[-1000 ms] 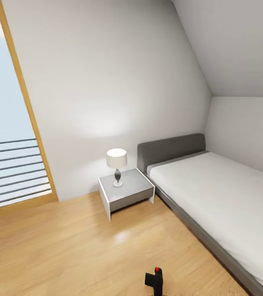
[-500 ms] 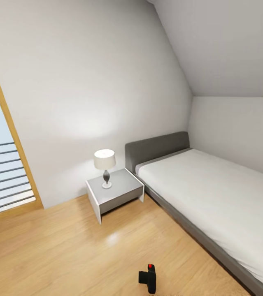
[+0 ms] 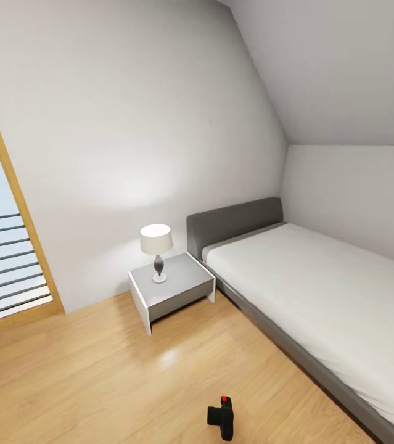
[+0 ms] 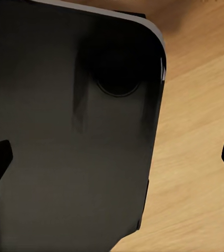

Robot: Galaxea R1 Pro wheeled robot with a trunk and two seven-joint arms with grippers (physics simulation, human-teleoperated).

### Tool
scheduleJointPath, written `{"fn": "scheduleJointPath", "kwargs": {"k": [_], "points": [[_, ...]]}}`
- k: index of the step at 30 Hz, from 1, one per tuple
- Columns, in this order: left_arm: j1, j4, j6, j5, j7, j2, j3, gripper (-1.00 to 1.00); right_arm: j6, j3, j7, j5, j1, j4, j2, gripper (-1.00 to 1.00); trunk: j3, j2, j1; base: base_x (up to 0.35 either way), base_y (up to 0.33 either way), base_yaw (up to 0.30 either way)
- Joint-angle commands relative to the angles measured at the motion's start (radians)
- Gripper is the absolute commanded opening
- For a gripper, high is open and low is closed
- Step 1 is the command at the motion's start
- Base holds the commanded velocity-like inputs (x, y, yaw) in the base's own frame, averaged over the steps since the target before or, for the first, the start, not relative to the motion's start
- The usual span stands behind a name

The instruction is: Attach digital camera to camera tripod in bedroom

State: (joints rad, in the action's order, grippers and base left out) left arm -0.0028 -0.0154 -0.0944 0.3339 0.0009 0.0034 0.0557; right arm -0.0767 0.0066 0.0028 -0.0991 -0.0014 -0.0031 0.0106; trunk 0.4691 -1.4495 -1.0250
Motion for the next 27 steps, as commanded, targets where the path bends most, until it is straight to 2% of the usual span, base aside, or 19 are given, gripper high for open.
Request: {"fn": "scheduleJointPath", "kwargs": {"k": [1, 27], "points": [[0.000, 0.000, -0.002, 0.000, 0.000, 0.000, 0.005, 1.00, -0.002, 0.000, 0.000, -0.010, 0.000, 0.000, 0.001, 1.00, 0.001, 0.000, 0.000, 0.000, 0.000, -0.001], [0.000, 0.000, -0.002, 0.000, 0.001, 0.000, 0.007, 1.00, 0.001, 0.001, 0.002, -0.014, 0.000, -0.001, 0.003, 1.00, 0.001, 0.000, 0.000, 0.000, 0.000, 0.000]]}}
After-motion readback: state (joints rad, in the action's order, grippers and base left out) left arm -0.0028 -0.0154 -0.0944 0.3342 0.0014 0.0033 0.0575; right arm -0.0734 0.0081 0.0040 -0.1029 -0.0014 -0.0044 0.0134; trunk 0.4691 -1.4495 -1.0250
